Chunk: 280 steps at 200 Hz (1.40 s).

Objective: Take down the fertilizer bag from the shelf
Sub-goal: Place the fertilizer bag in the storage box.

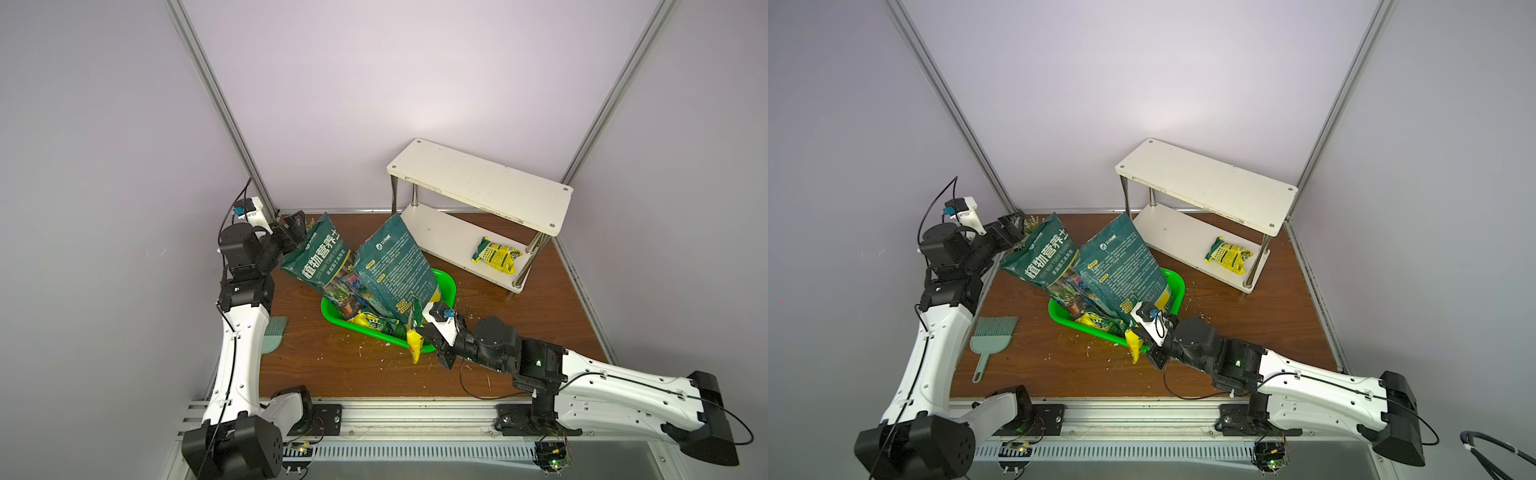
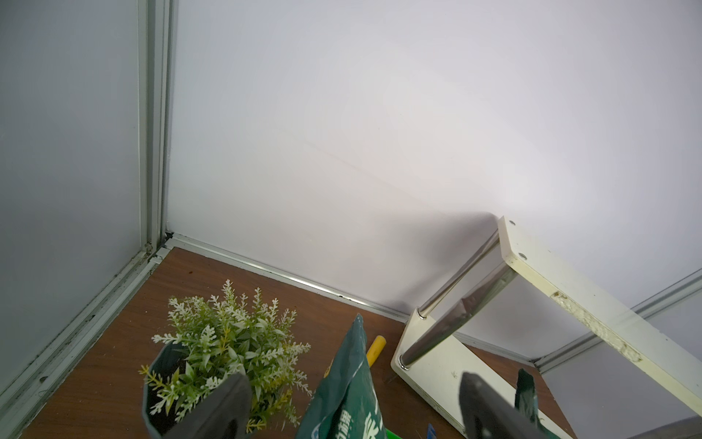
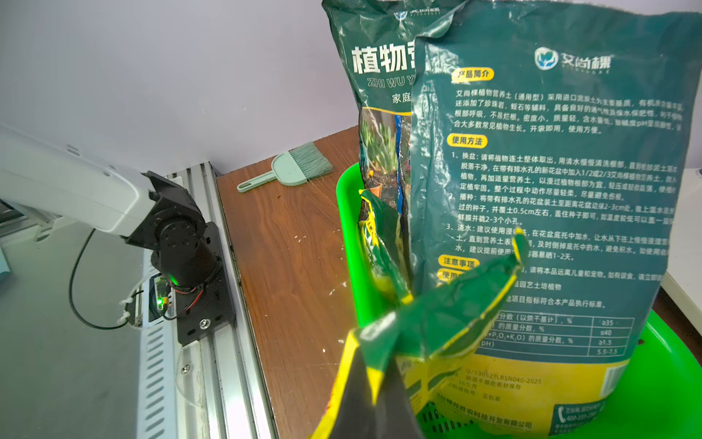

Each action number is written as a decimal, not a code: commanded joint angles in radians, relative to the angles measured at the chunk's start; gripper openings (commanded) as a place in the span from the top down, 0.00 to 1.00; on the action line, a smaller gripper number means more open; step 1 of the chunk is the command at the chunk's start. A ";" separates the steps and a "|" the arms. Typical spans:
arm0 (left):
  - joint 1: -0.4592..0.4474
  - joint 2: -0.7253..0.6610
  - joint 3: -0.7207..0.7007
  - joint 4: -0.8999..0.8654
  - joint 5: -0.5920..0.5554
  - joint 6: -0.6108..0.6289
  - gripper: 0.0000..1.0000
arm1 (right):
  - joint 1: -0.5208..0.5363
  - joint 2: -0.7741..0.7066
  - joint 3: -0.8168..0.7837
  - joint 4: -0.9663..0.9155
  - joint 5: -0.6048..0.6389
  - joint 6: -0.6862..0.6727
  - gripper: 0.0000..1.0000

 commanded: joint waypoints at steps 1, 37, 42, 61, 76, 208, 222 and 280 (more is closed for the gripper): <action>0.021 0.007 -0.008 0.024 0.019 -0.005 0.11 | 0.005 0.024 0.076 0.120 -0.024 -0.024 1.00; 0.025 0.007 -0.008 0.025 0.021 -0.007 0.10 | 0.002 0.098 0.124 0.122 -0.034 -0.040 1.00; 0.027 0.006 -0.009 0.025 0.023 -0.007 0.10 | 0.002 0.108 0.129 0.119 -0.041 -0.043 1.00; 0.028 0.008 -0.011 0.027 0.027 -0.010 0.10 | -0.007 0.125 0.136 0.115 -0.023 -0.048 1.00; 0.028 0.006 -0.010 0.028 0.027 -0.012 0.10 | -0.035 0.129 0.136 0.116 -0.041 -0.043 1.00; 0.037 0.017 -0.015 0.036 0.040 -0.017 0.10 | -0.316 0.126 0.074 0.014 -0.049 -0.062 1.00; 0.038 0.018 -0.015 0.037 0.045 -0.021 0.10 | -0.313 0.120 0.067 0.014 -0.090 -0.061 1.00; 0.046 0.024 -0.016 0.042 0.056 -0.031 0.10 | -0.198 0.086 0.058 0.023 -0.114 -0.074 1.00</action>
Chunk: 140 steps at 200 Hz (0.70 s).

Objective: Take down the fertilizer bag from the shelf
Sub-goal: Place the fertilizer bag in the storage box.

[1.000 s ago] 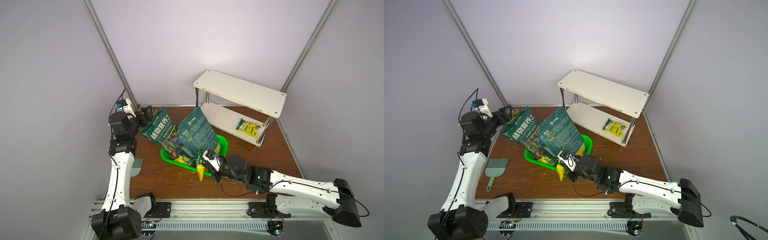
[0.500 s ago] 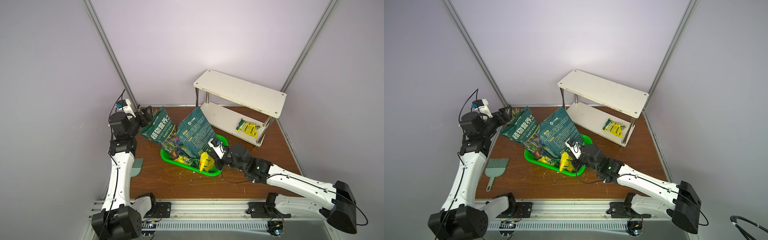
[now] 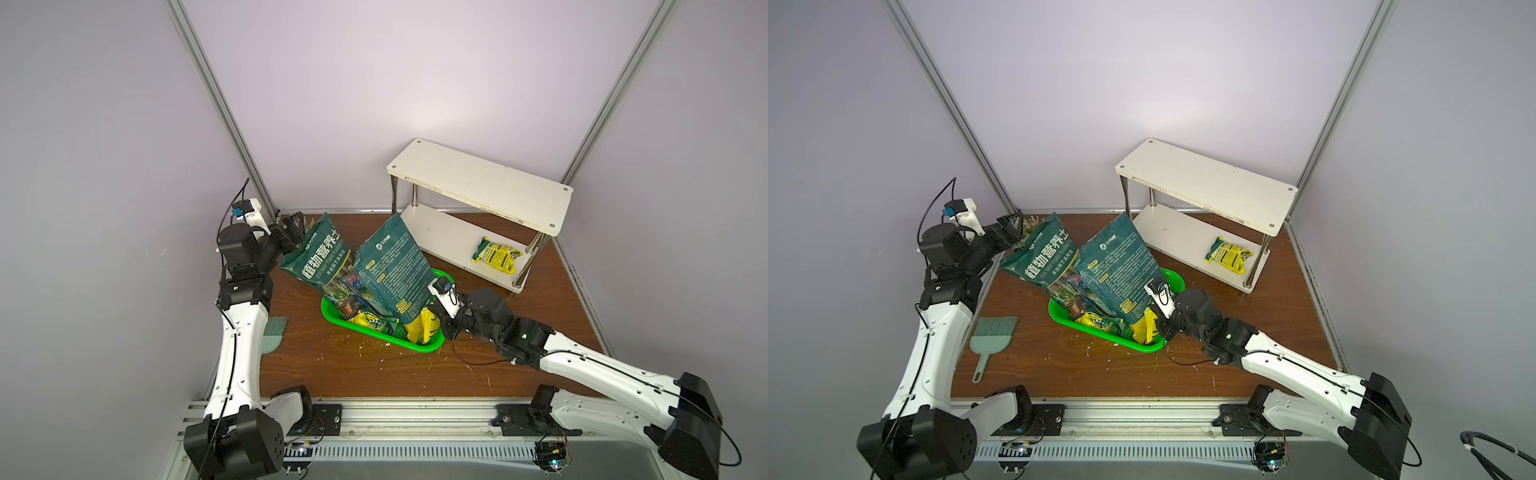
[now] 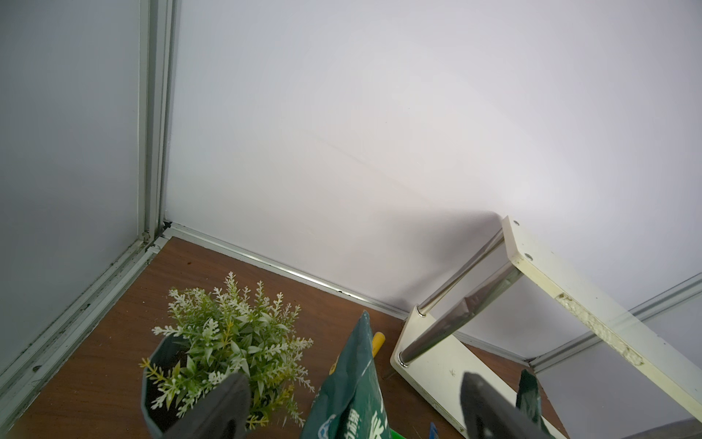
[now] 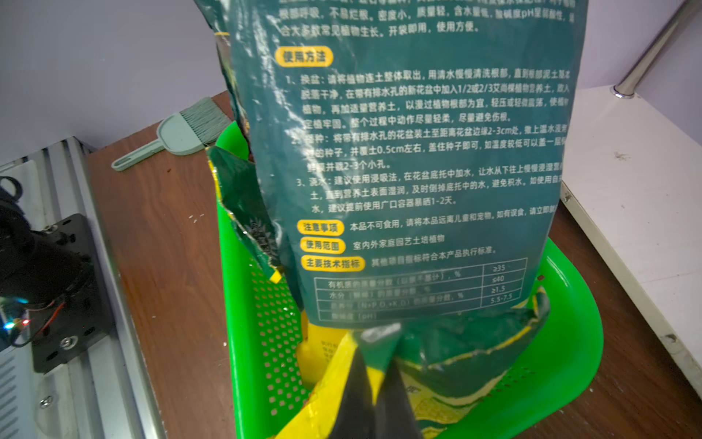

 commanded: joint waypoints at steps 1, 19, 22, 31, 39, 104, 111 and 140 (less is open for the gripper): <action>0.019 0.005 -0.009 0.034 0.020 -0.010 0.10 | 0.069 -0.006 0.039 0.086 -0.014 -0.025 1.00; 0.021 0.003 -0.011 0.035 0.023 -0.009 0.10 | 0.112 0.038 0.057 0.080 0.075 -0.014 1.00; 0.020 0.002 -0.010 0.036 0.023 -0.009 0.10 | 0.112 0.042 0.058 0.081 0.091 -0.009 1.00; 0.021 0.002 -0.010 0.037 0.023 -0.009 0.10 | 0.112 0.053 0.060 0.085 0.155 0.001 1.00; 0.021 0.002 -0.010 0.037 0.023 -0.010 0.09 | 0.112 0.061 0.061 0.087 0.202 -0.002 1.00; 0.022 0.006 -0.012 0.040 0.030 -0.014 0.09 | -0.010 0.114 0.119 0.118 0.325 -0.071 1.00; 0.023 0.006 -0.013 0.040 0.032 -0.014 0.09 | -0.028 0.119 0.124 0.134 0.311 -0.084 1.00; 0.029 0.012 -0.013 0.043 0.038 -0.019 0.09 | -0.067 0.153 0.161 0.171 0.261 -0.176 1.00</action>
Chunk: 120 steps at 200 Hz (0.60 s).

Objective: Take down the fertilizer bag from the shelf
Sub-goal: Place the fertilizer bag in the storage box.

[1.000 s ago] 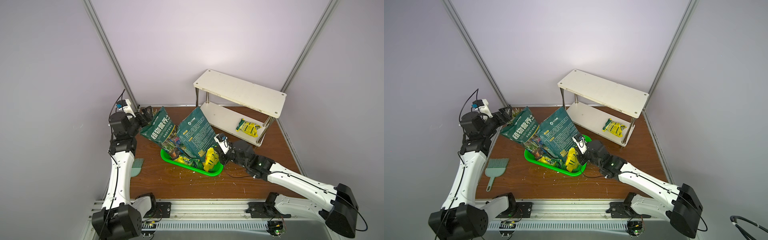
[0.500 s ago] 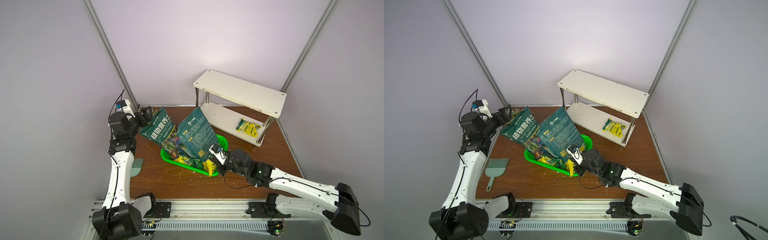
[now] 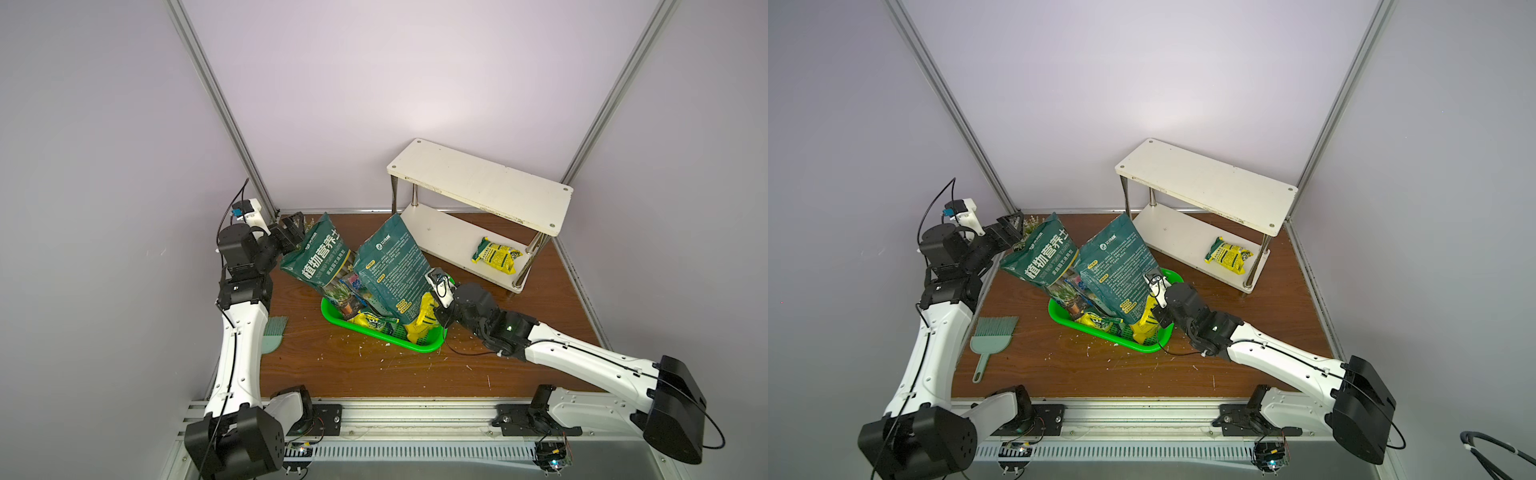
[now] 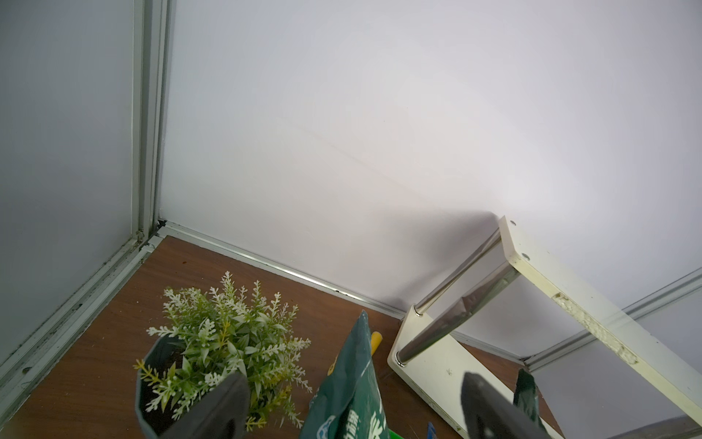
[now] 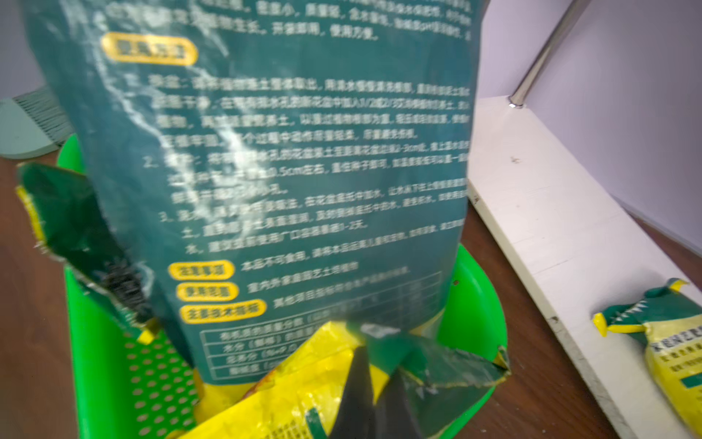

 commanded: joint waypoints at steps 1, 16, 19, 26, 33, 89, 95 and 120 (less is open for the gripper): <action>0.022 0.007 -0.006 0.028 0.020 -0.009 0.09 | -0.025 0.012 0.087 0.126 -0.007 -0.098 1.00; 0.024 0.010 -0.005 0.031 0.025 -0.013 0.09 | -0.036 0.028 0.106 0.141 -0.058 -0.146 1.00; 0.026 0.010 -0.006 0.032 0.026 -0.015 0.09 | -0.036 0.031 0.108 0.145 -0.074 -0.161 1.00; 0.028 0.011 -0.007 0.035 0.029 -0.017 0.09 | -0.035 0.038 0.108 0.157 -0.120 -0.199 1.00; 0.030 0.012 -0.007 0.036 0.031 -0.018 0.09 | -0.037 0.042 0.105 0.171 -0.165 -0.229 1.00; 0.037 0.014 -0.010 0.043 0.040 -0.026 0.10 | -0.038 0.073 0.036 0.219 -0.248 -0.252 1.00; 0.036 0.015 -0.011 0.044 0.042 -0.027 0.10 | -0.037 0.068 0.013 0.237 -0.244 -0.245 1.00; 0.039 0.017 -0.013 0.046 0.048 -0.030 0.10 | -0.038 0.055 -0.061 0.273 -0.232 -0.206 1.00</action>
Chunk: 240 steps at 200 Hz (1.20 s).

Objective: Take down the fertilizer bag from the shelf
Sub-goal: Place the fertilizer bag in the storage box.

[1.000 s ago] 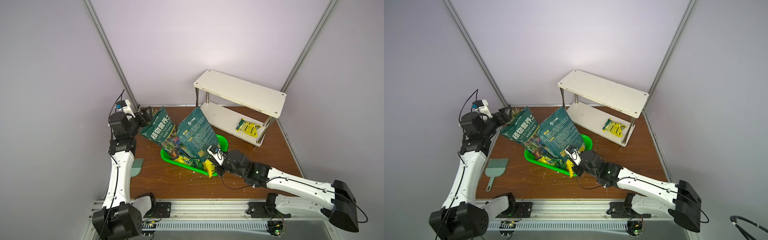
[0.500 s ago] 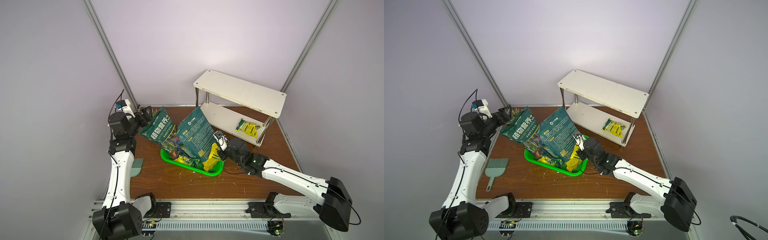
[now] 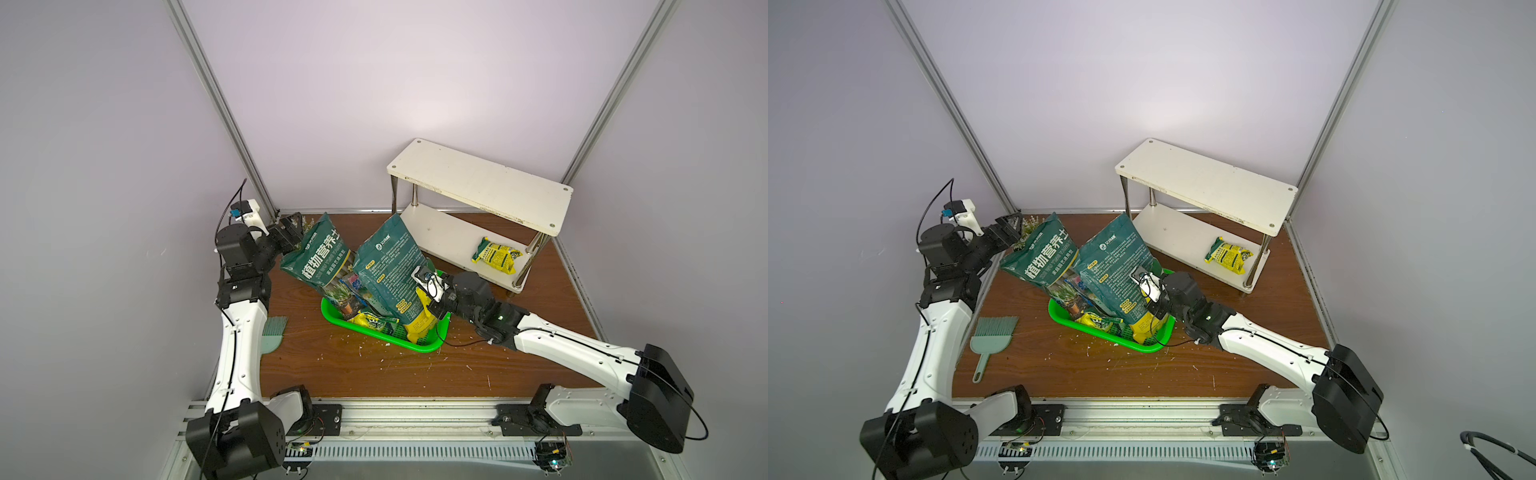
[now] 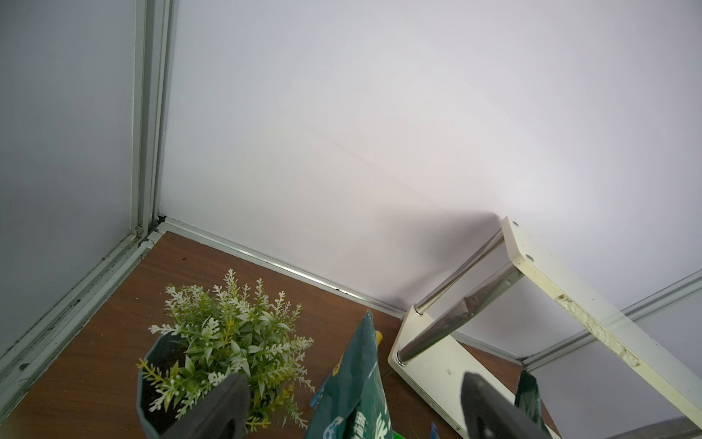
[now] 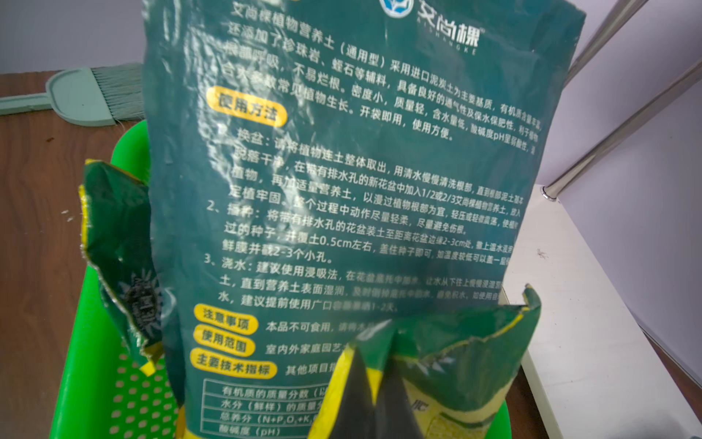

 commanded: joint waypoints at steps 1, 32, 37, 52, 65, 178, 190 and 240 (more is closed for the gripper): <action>0.017 0.004 -0.009 0.033 0.022 -0.012 0.09 | 0.001 -0.029 -0.052 0.099 -0.020 0.031 1.00; 0.021 -0.003 -0.012 0.036 0.022 -0.011 0.09 | -0.001 -0.069 -0.172 0.161 -0.004 0.073 1.00; 0.020 -0.002 -0.012 0.036 0.022 -0.011 0.09 | 0.000 -0.075 -0.184 0.169 -0.001 0.078 1.00; 0.020 0.001 -0.013 0.036 0.023 -0.012 0.09 | 0.001 -0.094 -0.204 0.175 -0.007 0.091 1.00; 0.021 0.002 -0.013 0.036 0.023 -0.012 0.09 | 0.000 -0.107 -0.212 0.171 -0.006 0.102 1.00; 0.024 0.000 -0.017 0.040 0.024 -0.012 0.09 | 0.037 -0.194 -0.272 0.099 0.077 0.236 0.97; 0.024 0.002 -0.017 0.041 0.025 -0.015 0.09 | 0.058 -0.237 -0.275 0.081 0.107 0.251 0.68; 0.044 0.002 -0.020 0.050 0.040 -0.027 0.09 | 0.071 -0.507 -0.348 0.091 0.270 0.380 0.19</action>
